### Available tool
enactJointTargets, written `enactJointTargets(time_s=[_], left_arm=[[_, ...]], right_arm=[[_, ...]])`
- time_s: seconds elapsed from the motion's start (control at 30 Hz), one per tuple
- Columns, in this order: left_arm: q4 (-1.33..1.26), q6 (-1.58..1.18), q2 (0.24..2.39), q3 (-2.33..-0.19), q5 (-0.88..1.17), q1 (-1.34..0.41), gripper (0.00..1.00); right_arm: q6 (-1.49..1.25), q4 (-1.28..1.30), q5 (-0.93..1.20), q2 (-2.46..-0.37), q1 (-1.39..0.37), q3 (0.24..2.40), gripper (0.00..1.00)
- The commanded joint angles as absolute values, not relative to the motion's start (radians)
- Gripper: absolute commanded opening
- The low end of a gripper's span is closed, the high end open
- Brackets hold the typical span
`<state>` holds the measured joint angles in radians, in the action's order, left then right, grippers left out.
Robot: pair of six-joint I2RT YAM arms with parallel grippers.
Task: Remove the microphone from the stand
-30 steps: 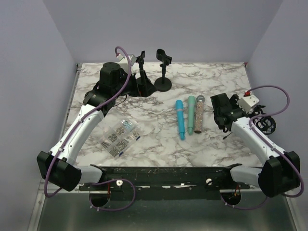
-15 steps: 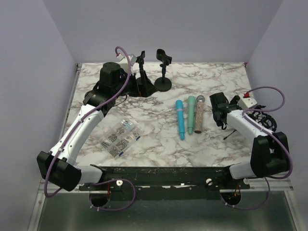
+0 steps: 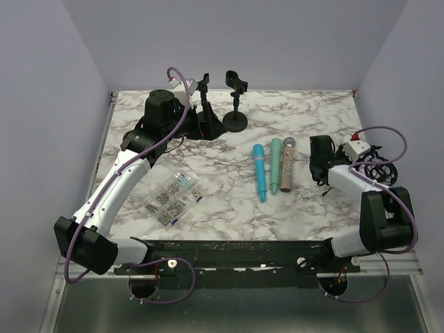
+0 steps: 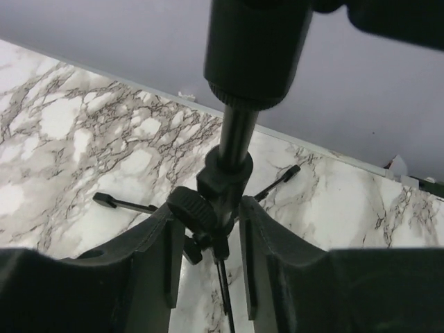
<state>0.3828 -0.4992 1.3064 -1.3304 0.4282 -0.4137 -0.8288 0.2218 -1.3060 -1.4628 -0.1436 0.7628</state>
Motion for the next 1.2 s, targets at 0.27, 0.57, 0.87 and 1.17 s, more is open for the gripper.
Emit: enactJointTargets(time_s=[0.27, 0.57, 0.87, 1.17], left_arm=[[0.358, -0.505, 1.322, -1.333, 0.453, -0.412, 0.99], [0.359, -0.505, 1.328, -1.334, 0.455, -0.411, 0.99], [0.358, -0.506, 1.335, -1.334, 0.46, -0.411, 0.99], [0.353, -0.509, 1.336, -1.331, 0.465, -0.411, 0.99]], right_arm=[[-0.361, -0.304, -1.199, -1.314, -0.131, 0.635, 0.08], [-0.273, -0.247, -1.013, -1.202, -0.14, 0.688, 0.0], [-0.327, -0.16, -1.005, -1.22, -0.158, 0.731, 0.04], [-0.416, -0.199, -1.17, -1.277, -0.144, 0.667, 0.82]])
